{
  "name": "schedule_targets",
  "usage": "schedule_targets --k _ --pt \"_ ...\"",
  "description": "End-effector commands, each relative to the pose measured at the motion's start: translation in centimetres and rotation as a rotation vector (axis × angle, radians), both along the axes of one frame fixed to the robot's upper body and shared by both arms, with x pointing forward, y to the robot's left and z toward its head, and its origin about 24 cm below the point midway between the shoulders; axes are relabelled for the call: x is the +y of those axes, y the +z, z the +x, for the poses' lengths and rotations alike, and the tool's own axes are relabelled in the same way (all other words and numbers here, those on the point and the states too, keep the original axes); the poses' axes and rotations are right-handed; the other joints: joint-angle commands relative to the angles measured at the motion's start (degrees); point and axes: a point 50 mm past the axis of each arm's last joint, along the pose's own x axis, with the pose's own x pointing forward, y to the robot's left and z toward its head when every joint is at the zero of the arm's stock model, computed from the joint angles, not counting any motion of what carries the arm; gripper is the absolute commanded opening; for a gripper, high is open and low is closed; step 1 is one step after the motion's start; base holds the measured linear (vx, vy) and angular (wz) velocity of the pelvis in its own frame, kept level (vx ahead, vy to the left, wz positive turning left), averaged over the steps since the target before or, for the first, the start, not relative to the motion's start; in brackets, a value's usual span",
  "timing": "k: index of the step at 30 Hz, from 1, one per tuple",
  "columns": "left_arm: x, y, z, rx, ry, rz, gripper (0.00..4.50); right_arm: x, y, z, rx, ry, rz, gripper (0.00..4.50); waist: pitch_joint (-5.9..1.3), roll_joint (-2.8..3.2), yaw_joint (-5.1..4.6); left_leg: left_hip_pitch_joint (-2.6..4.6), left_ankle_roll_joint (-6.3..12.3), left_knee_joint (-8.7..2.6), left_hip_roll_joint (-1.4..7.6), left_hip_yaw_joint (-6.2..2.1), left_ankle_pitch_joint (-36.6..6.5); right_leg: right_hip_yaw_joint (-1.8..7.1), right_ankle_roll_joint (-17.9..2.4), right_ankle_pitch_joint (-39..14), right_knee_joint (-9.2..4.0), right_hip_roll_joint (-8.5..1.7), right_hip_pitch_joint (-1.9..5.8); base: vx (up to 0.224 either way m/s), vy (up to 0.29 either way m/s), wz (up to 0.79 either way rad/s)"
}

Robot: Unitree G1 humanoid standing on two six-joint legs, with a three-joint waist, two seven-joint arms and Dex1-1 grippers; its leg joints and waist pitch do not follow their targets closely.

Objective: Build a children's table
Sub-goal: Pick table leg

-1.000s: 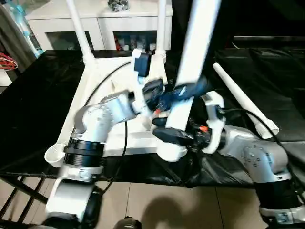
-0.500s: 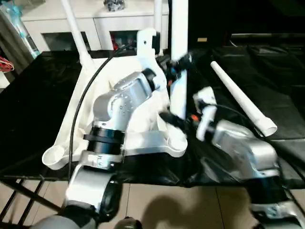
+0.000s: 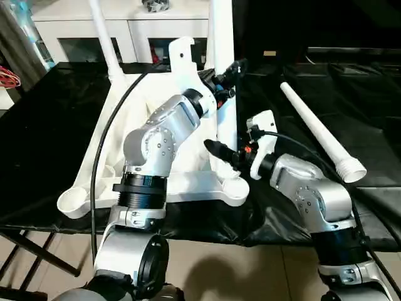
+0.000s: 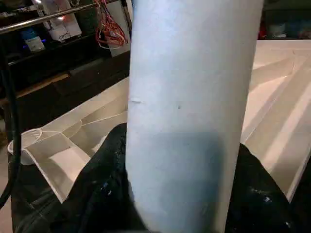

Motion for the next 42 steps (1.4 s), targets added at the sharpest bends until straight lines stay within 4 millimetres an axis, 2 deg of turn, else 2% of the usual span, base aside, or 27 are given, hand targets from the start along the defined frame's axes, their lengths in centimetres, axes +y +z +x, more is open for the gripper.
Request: schedule_targets --k 1,2,3,4,7,9,11,12,16,21,26,33,42 --pt "0.8 -0.8 0.2 0.044 -0.003 -0.053 1.95 0.2 2.8 0.3 -0.097 0.052 0.093 1.95 -4.48 -1.69 -0.2 1.97 1.69 -3.32 2.26 -1.04 -7.97 2.41 -9.48 -5.74 -4.59 -3.88 2.5 0.0 0.0 0.0" --pt "0.8 -0.8 0.2 0.042 -0.012 -0.056 1.93 0.1 2.8 0.3 -0.094 0.054 0.097 2.3 -4.49 -1.53 -0.08 1.94 1.73 -3.29 2.26 -1.06 -7.69 2.42 -9.63 -5.41 -4.45 -3.96 2.53 0.0 0.0 0.0" --pt "0.8 -0.8 0.1 0.029 -0.052 -0.054 1.93 -0.2 2.7 0.4 -0.083 0.074 0.105 2.3 -4.51 -1.52 -0.1 1.93 1.74 -3.27 2.27 -1.07 -7.58 2.42 -9.72 -5.09 -4.43 -3.95 2.54 0.0 0.0 0.0" --pt "0.9 -0.8 0.0 0.02 -0.078 -0.047 1.92 -0.5 2.7 0.3 -0.074 0.094 0.111 2.65 -4.48 -1.75 -0.07 1.91 2.07 -3.23 2.23 -1.01 -7.05 2.42 -10.07 -4.17 -4.32 -3.94 2.63 0.0 0.0 0.0" --pt "0.9 -0.8 -0.2 0.008 -0.112 -0.035 1.88 -0.8 2.6 0.3 -0.061 0.122 0.119 2.69 -4.47 -1.76 -0.01 1.94 2.45 -3.14 2.24 -1.02 -6.97 2.38 -10.64 -3.28 -4.12 -3.95 2.6 0.0 0.0 0.0" --pt "1.0 -0.5 -0.4 -0.02 -0.218 -0.028 1.83 -1.7 2.5 0.1 -0.032 0.21 0.121 2.89 -4.52 -2.28 0.17 2.1 3.05 -3.02 2.2 -0.85 -6.54 2.37 -11.07 -3.17 -4.19 -3.93 2.65 0.0 0.0 0.0" --pt "1.1 -0.4 -0.5 -0.033 -0.263 -0.032 1.82 -2.1 2.4 0.0 -0.015 0.251 0.112 3.01 -4.49 -2.02 0.55 2.05 3.02 -2.95 2.21 -0.89 -5.95 2.35 -11.43 -3.12 -3.98 -3.91 2.61 0.0 0.0 0.0" --pt "1.1 -0.2 -0.5 -0.041 -0.294 -0.035 1.82 -2.4 2.3 0.0 -0.003 0.279 0.102 3.01 -4.43 -1.92 0.6 2.04 2.82 -3.01 2.26 -0.91 -6.25 2.34 -11.46 -3.02 -3.99 -3.91 2.56 0.0 0.0 0.0" --pt "1.2 0.0 -0.6 -0.046 -0.344 -0.041 1.81 -2.8 2.3 0.1 0.01 0.302 0.086 3.01 -4.46 -2.17 0.45 2.02 2.6 -3.0 2.27 -0.9 -6.8 2.31 -12.41 -2.58 -3.94 -4.11 2.72 0.0 0.0 0.0" --pt "1.1 0.2 -0.7 -0.069 -0.412 -0.036 1.81 -3.8 2.6 0.0 0.043 0.353 0.081 3.01 -4.5 -2.22 0.57 2.13 2.62 -3.0 2.37 -0.95 -6.76 2.3 -12.55 -3.09 -3.93 -4.08 2.77 0.0 0.0 0.0" --pt "1.0 0.4 -1.1 -0.091 -0.472 -0.045 1.81 -4.0 2.7 -0.3 0.066 0.402 0.1 3.01 -4.52 -2.24 0.68 1.96 3.24 -2.83 2.31 -0.89 -5.97 2.28 -13.2 -2.31 -3.8 -4.17 2.81 0.0 0.0 0.0" --pt "0.7 0.6 -1.6 -0.129 -0.536 -0.047 1.81 -4.0 2.3 -0.7 0.122 0.479 0.069 3.01 -4.59 -2.15 0.88 2.0 3.37 -2.73 2.35 -0.9 -6.03 2.18 -13.81 -1.95 -3.73 -4.1 2.87 0.0 0.0 0.0" --pt "0.4 0.5 -2.0 -0.142 -0.584 -0.039 1.81 -3.8 2.2 -0.9 0.147 0.541 0.061 3.01 -4.59 -2.42 1.07 2.01 3.44 -2.7 2.45 -0.88 -5.93 2.22 -13.66 -2.81 -3.66 -4.15 2.81 0.0 0.0 0.0"
